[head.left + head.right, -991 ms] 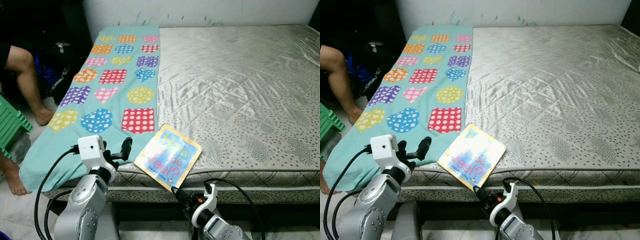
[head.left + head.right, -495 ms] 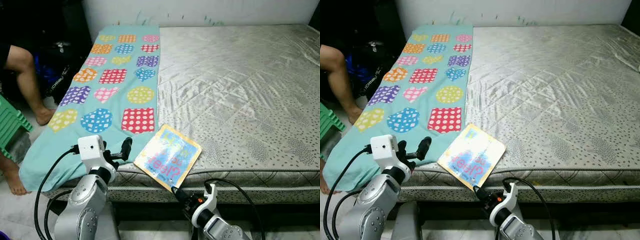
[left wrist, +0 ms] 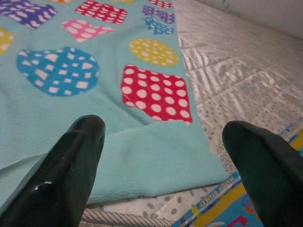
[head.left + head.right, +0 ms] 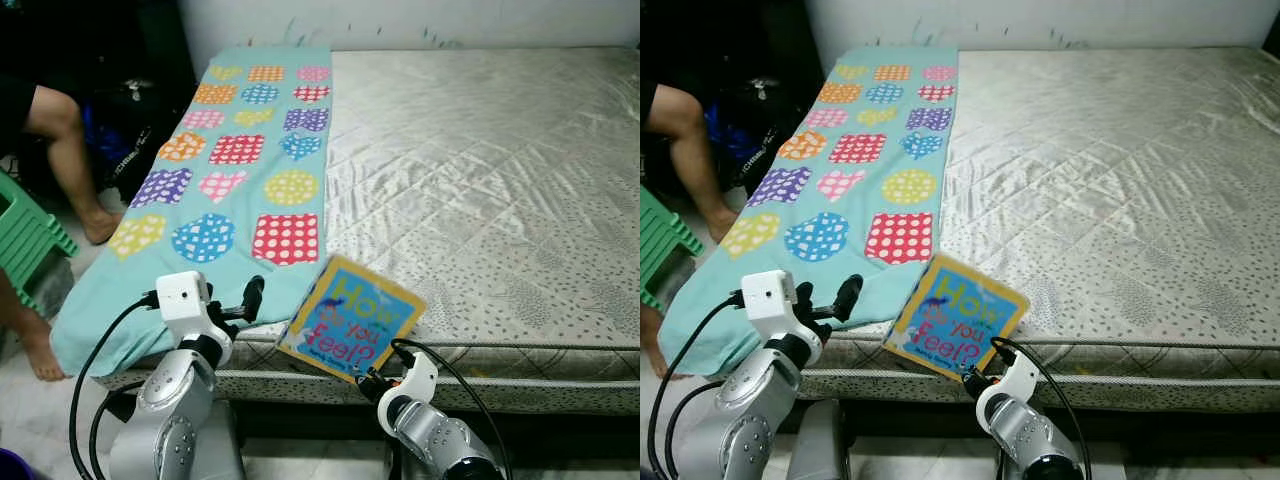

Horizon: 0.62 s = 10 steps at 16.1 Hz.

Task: Clean up the room

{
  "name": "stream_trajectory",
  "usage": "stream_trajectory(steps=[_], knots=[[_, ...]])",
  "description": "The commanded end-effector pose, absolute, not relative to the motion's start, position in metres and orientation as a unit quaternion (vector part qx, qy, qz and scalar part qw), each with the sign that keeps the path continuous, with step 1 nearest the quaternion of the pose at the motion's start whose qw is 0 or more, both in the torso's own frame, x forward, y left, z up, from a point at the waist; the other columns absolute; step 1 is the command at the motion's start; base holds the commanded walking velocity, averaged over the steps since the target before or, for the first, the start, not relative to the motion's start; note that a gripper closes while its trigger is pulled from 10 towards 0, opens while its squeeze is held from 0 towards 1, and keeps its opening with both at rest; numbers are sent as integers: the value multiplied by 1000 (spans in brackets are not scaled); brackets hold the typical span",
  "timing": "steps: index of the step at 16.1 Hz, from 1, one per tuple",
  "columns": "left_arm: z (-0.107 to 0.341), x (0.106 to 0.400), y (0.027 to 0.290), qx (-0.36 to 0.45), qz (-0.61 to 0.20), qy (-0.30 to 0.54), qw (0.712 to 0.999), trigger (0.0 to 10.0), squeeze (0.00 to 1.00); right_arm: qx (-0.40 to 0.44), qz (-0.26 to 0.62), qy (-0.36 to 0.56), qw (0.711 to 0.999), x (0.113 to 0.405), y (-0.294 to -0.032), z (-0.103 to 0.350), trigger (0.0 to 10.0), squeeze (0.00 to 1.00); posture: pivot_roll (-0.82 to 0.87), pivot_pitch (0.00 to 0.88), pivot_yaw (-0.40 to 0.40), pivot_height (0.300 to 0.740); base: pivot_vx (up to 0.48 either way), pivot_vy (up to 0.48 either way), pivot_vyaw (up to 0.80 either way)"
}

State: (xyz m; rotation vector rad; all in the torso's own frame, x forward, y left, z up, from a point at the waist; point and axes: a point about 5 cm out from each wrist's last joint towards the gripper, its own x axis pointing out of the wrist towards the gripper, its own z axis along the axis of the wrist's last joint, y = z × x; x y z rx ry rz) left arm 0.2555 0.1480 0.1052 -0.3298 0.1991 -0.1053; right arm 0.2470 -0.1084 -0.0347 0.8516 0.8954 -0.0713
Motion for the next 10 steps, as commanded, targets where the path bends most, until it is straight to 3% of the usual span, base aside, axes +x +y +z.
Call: stream_trajectory(steps=[1,9,10], knots=[[105,255,152,-158,-42,98,982,10000,0,134,87,-16,987,335,-118,153,10000,0,-49,0,0,524,0,0,0],[105,255,152,-158,-42,98,982,10000,0,134,87,-16,987,335,-118,153,10000,0,-49,0,0,524,0,0,0],[113,262,162,-119,-3,47,992,10000,0,154,67,-12,986,334,-117,155,10000,0,-39,0,2,529,0,0,0]])
